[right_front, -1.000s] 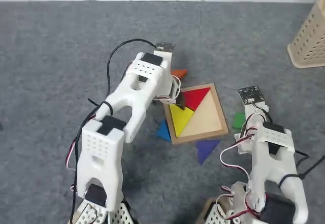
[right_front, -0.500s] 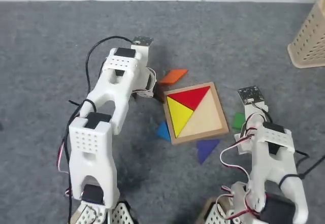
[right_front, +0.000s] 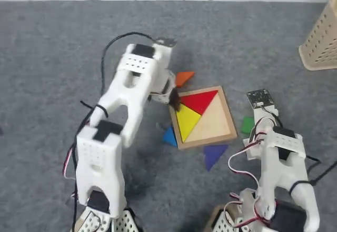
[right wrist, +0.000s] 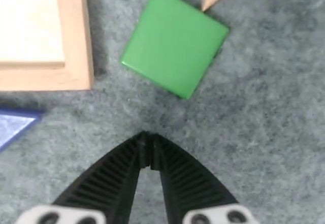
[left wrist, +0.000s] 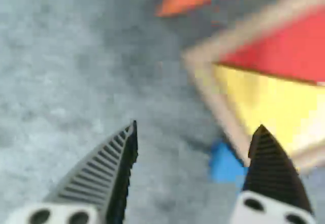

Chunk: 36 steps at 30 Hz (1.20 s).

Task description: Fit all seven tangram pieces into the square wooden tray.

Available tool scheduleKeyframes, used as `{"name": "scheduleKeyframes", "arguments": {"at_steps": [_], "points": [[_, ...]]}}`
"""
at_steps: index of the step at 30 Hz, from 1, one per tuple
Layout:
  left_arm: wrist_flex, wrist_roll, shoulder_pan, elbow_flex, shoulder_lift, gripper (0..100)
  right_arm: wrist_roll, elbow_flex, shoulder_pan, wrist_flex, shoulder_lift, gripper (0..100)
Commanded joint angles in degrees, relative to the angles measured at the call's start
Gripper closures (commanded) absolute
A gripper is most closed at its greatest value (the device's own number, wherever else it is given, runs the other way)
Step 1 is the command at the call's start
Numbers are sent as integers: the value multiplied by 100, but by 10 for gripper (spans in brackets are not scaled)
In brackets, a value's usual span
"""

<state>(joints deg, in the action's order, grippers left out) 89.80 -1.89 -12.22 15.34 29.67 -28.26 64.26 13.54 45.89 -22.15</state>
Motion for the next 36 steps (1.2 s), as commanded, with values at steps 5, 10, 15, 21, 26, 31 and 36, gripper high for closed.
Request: {"name": "scheduleKeyframes", "arguments": {"at_steps": [5,10,15,21,26,31,36], "points": [[-905,9,-738,-2062,-1670,671,-18,18,57,-84,-127,992],[-1785,44,-985,-3275,-1644,671,-35,18,57,-84,-127,992],[-2066,44,-941,-3398,-1266,671,-44,18,57,-84,-127,992],[-2268,53,-703,-3090,-897,672,-44,18,57,-84,-127,992],[-2277,325,-132,-3011,-870,673,-53,18,57,-84,-127,992],[-2286,580,545,-3011,-905,673,-53,18,57,-84,-127,992],[-2268,747,923,-3037,-923,673,-53,18,57,-84,-127,992]]}}
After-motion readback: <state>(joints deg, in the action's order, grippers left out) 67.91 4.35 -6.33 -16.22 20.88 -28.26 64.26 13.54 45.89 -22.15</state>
